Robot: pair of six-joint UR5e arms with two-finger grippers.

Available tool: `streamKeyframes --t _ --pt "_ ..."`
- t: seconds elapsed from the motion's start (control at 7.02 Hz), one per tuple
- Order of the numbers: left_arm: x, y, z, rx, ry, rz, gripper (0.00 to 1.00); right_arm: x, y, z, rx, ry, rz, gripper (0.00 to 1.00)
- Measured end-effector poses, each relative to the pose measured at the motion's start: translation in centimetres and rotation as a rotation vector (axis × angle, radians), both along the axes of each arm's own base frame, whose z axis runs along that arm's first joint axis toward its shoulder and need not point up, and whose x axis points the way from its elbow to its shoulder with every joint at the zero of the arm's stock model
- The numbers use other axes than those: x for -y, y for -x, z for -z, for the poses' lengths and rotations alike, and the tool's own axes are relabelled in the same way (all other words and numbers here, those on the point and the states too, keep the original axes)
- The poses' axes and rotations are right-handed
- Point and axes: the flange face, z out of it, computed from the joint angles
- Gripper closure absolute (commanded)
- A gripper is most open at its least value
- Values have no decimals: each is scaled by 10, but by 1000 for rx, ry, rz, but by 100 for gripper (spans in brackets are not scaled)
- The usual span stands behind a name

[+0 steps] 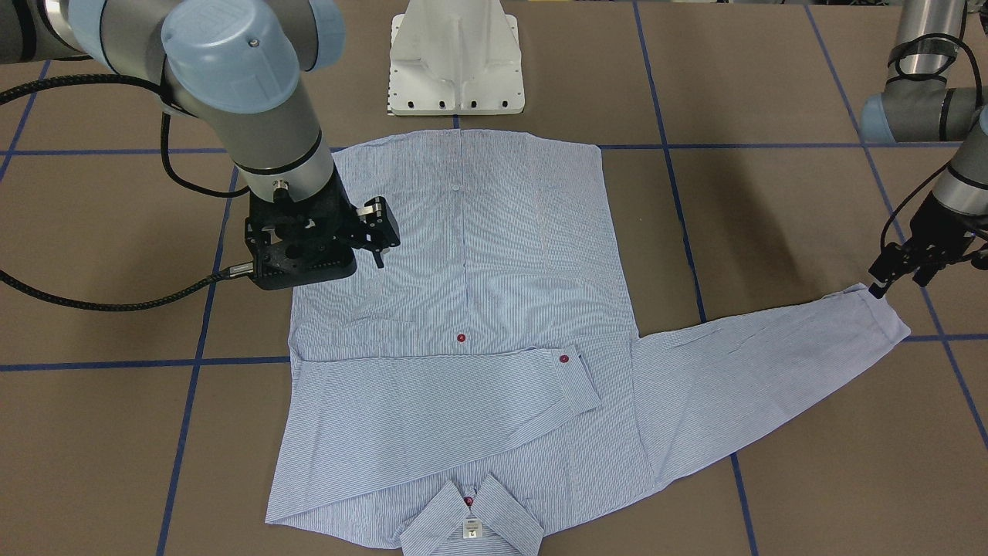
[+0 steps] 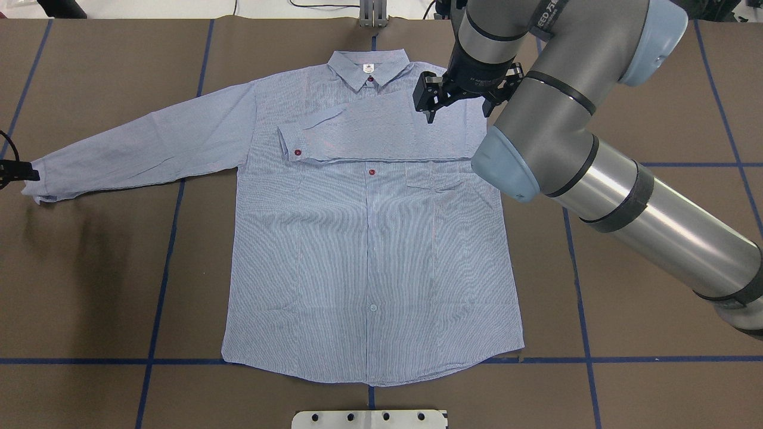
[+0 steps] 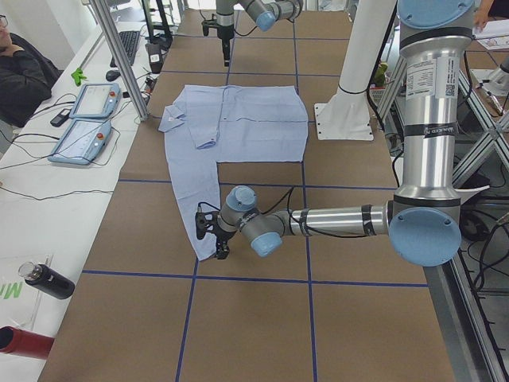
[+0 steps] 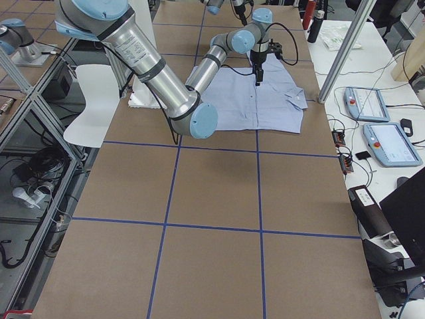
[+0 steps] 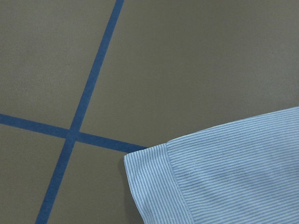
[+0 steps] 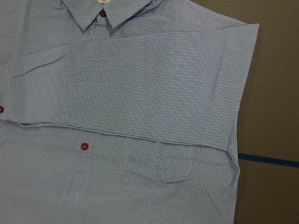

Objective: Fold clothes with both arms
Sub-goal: 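Raise the right gripper away from the shirt while the left gripper grasps the other cuff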

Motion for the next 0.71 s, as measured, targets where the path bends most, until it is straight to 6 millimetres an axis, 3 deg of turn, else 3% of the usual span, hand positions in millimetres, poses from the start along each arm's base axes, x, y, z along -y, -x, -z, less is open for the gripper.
streamKeyframes --t 0.43,0.71 --pt "-3 -11 -8 9 10 -18 14 -1 0 0 1 -2 0 1" --pt "-4 -20 -10 12 15 -33 26 -2 0 0 0 -4 0 1"
